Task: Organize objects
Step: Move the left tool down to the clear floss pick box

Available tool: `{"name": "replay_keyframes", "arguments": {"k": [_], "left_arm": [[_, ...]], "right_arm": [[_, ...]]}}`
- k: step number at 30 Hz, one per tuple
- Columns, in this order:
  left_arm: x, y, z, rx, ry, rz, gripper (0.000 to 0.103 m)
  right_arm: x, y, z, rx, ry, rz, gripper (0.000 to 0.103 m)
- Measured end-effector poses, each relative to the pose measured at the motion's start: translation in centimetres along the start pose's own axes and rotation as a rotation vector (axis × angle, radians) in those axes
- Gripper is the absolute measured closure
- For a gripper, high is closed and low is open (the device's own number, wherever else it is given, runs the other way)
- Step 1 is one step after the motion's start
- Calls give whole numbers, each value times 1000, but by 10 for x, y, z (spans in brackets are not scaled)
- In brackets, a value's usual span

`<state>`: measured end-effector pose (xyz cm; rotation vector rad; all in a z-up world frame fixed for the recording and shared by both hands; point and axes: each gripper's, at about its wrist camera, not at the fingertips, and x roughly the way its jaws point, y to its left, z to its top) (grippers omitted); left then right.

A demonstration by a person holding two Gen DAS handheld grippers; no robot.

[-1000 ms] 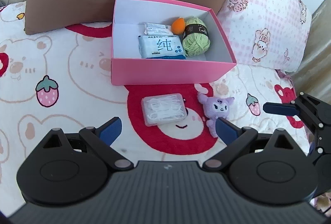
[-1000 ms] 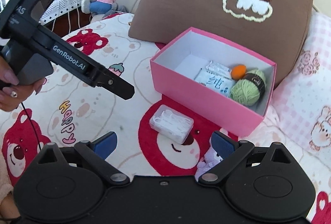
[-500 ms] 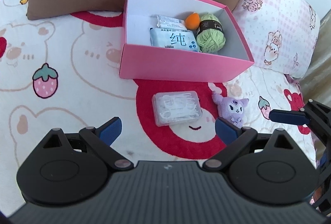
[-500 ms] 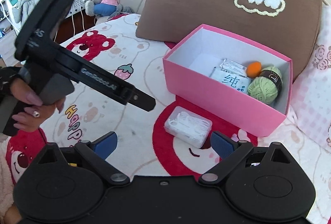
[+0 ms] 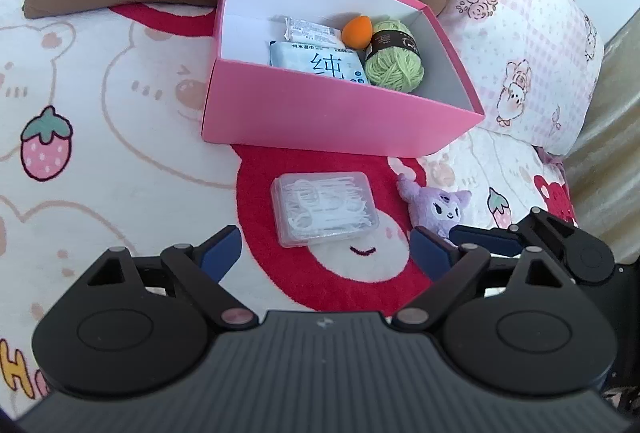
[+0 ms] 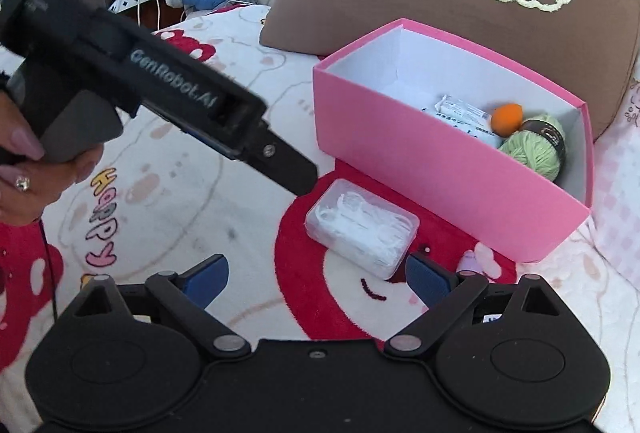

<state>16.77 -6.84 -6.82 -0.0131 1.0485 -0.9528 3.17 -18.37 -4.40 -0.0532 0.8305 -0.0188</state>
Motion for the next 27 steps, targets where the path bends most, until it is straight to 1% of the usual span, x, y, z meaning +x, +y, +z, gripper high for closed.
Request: {"name": "replay_keyframes", "arguments": {"k": [4,9,13,14,16,17,22,27], "left_arm": [[9,4,-2,-3,6,-6,12],[18,9,-5,-11,6,-9,13],[28,13,-7,-20,5,-20,17],[31,14,-7,-19,1,-23,18],[37,15,-6,-19,4,-27,26],[40,16,-6,-18,9,-28,32],[53,19,-5,-29,23,-29,33],[59,22,-5,-38,26,-32,33]], "right_arm": [[3,1,2,-19,3,-2,6],[20,-7,4,-3,64,-4,6],[34,-15,2,21,89,-1,6],[37,-18,1,31,92,5,6],[45,-25,-1,60,92,15,6],[49,-29,-1,80,95,17,6],[65,-43,-4,180,115,38,6],[69,-43,-5,199,116,54,6]]}}
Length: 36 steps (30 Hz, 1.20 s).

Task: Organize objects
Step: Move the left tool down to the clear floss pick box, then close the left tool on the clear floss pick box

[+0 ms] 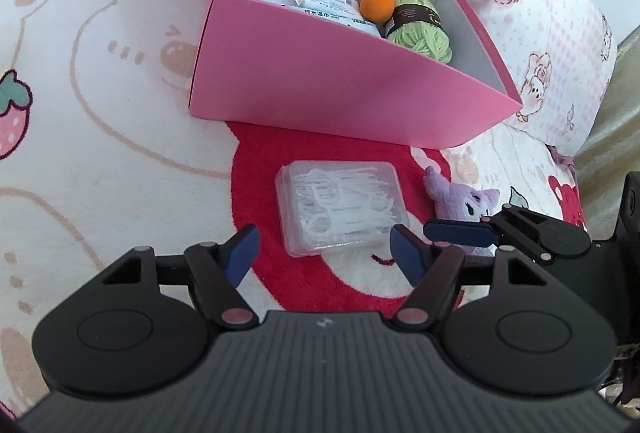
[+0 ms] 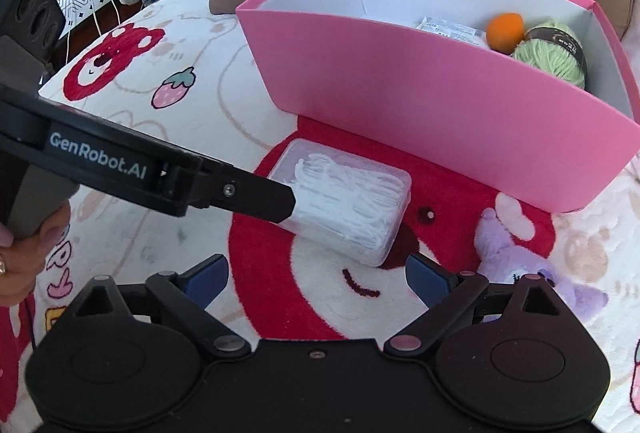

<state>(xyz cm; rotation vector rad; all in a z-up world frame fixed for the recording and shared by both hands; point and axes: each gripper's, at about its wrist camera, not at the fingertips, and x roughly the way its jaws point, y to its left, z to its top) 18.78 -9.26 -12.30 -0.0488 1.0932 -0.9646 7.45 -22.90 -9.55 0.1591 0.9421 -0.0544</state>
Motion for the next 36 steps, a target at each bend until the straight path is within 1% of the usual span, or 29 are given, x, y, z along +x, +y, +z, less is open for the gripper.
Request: {"name": "replay_keyframes", "arguments": {"k": [2,4,5,6,9,15,20,24,31,36], "left_arm": [[1,1,1,-4,-3,-2,33],[2,2,2,-6,-8,-7,37],[4,2,3,-3,-4,-12,50],[6,2,4,0,4,-20,56],[11,2,5,-10,2,-28,56],[18,5,9,-24,-6,-12,56],[22,9,14,-38,-11,-1,56],[25,12,16,-59,-10,-9,56],[30,10,15,-59,-1,-21,56],[34,11,15,-82,7,-21,52]], "right_arm": [[1,2,1,-9,2,3,6],[3,3,2,-22,8,2,6],[4,4,2,-27,9,-1,6],[5,3,3,-30,9,-4,6],[9,0,5,-9,2,-5,6],[17,-10,8,59,-15,11,7],[23,-9,9,61,-16,11,7],[26,-8,9,67,-14,19,7],[30,-9,10,80,-10,23,7],[35,-11,9,101,0,23,7]]}}
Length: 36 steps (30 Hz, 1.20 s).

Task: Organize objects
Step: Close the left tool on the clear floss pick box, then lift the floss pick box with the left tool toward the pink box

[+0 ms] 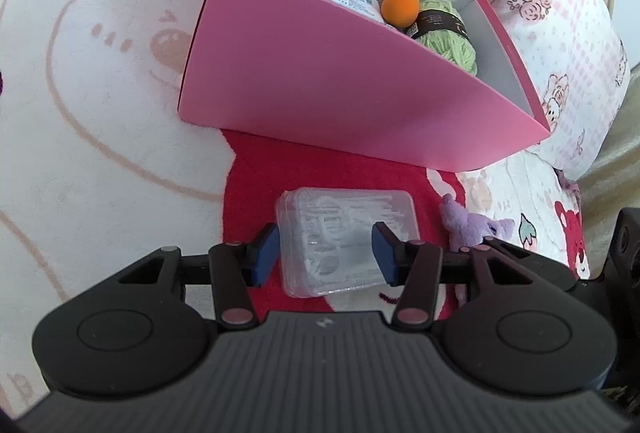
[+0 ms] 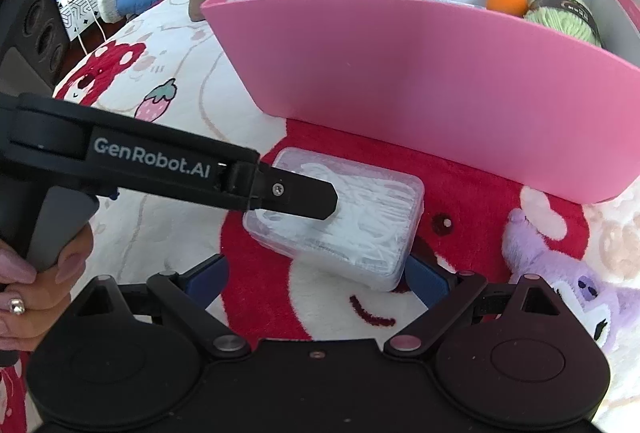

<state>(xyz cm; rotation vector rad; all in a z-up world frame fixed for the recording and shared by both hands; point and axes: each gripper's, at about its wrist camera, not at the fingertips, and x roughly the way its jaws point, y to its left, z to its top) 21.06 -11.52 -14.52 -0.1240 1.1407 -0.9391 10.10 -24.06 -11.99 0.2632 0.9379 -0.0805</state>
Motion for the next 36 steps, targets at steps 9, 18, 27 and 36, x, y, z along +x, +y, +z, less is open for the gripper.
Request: {"name": "replay_keyframes", "arguments": {"k": [9,18,27,36], "left_arm": [[9,-9,-2,-58,24,25,51],[8,-5,-2,-55,17,7,51],[7,-2,3,-50,-20,17,54],[-13,-5,-9,-42,-41,-27,59]], "right_arm": [[12,-7,2,74,-17,-27,2],[15,1,-3,47,-44,-98,2],[14,-1,-3,55,-65,-124,3],[-2,0,-10,13,-77,-83,7]]}}
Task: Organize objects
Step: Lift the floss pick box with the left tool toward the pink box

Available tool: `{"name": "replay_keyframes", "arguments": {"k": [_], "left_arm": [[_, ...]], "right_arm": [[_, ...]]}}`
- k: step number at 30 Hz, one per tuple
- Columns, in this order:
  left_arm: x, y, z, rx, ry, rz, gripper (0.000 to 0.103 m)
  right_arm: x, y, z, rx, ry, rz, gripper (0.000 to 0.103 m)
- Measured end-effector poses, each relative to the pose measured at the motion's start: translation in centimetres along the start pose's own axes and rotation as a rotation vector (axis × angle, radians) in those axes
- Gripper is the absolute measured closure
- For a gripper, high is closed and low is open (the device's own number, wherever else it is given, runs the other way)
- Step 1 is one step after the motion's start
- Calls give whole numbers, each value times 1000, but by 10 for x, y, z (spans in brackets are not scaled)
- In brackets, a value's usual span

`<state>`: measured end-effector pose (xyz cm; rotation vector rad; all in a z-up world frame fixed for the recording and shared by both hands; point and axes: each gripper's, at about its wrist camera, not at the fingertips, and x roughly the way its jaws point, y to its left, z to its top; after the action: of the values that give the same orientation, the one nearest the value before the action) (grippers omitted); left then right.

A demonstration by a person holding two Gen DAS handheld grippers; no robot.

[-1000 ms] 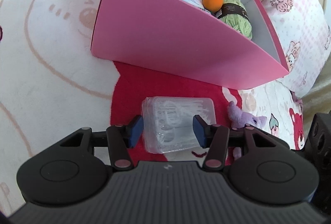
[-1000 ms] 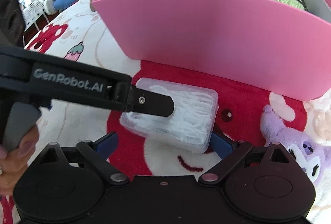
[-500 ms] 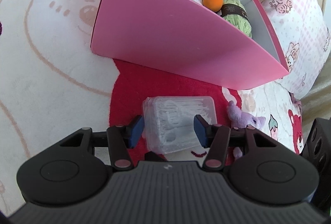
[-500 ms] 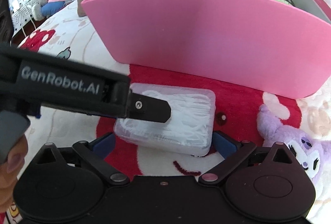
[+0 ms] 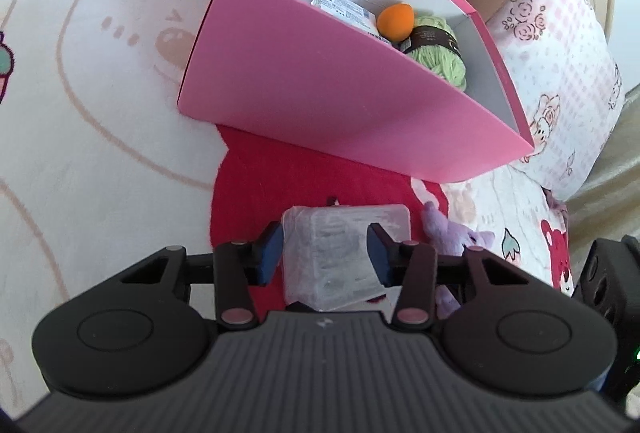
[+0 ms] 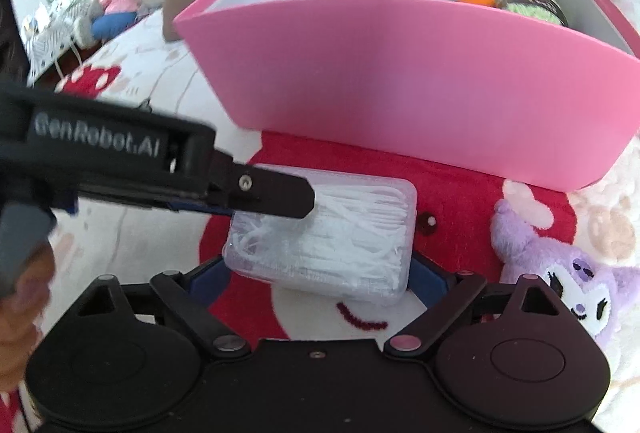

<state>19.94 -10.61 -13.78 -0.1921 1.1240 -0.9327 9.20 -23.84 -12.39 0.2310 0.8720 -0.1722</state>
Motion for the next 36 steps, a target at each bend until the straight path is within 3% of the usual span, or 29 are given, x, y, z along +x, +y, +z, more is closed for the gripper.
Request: {"name": "replay_keyframes", "arguments": {"k": [8,13,21,31,36], "left_arm": [[-12,-16,-14,41,7,38,57],[-25,-22,-21,15,-10,13,55],[-44,-38,-37,54,1,-9,55],[-68,-65,-56,145,-21,37,56],[-79,-67,-61,139,-21,33,55]], "right_arm": [[-10,1,-7,13,10,14,7],[-20,-4,-16,71,15,60,7],[-46,-9,-27,76,7,102,7],[-77,-1,-28,73,-12,117,7],[-93,3,-30,83,-10,110,7]]}}
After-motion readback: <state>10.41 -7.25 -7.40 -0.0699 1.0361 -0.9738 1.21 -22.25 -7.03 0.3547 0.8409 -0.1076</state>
